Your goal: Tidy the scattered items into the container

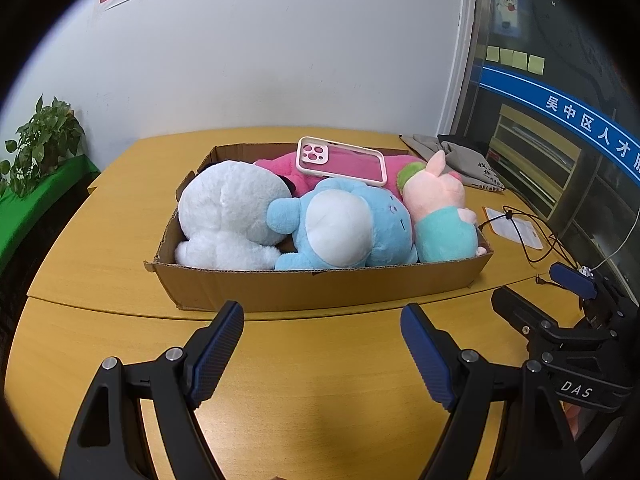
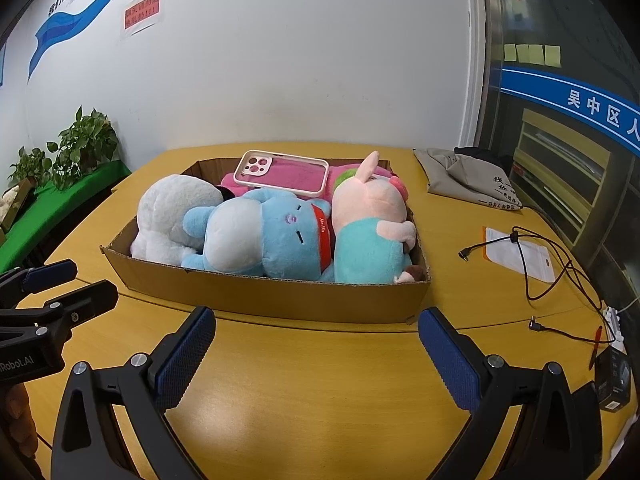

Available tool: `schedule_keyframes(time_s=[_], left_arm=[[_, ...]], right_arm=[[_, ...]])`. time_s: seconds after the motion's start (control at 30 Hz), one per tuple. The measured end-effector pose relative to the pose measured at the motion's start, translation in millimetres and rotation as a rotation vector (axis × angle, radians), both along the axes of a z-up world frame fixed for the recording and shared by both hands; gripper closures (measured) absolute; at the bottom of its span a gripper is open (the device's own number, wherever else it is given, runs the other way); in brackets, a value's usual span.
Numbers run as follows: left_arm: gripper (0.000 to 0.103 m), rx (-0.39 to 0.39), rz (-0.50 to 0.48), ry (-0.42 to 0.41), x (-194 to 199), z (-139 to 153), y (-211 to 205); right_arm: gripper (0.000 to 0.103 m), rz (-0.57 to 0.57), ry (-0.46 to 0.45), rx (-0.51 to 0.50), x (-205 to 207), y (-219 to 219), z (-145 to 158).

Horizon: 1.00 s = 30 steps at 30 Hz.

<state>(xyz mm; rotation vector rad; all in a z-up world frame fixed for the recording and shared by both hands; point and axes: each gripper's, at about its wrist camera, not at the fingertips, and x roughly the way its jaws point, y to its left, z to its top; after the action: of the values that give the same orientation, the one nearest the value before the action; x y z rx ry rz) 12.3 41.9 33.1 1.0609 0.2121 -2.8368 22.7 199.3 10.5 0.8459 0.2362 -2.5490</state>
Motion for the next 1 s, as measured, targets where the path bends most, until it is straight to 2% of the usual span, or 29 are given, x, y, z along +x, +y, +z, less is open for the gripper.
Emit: schedule_keyframes(time_s=[0.37, 0.53, 1.0], left_arm=[[0.022, -0.012, 0.004, -0.019, -2, -6, 5], [0.022, 0.033, -0.001, -0.039, -4, -10, 3], [0.022, 0.012, 0.04, -0.031, 1, -11, 4]], right_arm=[[0.0, -0.015, -0.004, -0.005, -2, 3, -5], [0.0, -0.013, 0.006, 0.006, -1, 3, -5], [0.0, -0.006, 0.0, 0.013, 1, -1, -7]])
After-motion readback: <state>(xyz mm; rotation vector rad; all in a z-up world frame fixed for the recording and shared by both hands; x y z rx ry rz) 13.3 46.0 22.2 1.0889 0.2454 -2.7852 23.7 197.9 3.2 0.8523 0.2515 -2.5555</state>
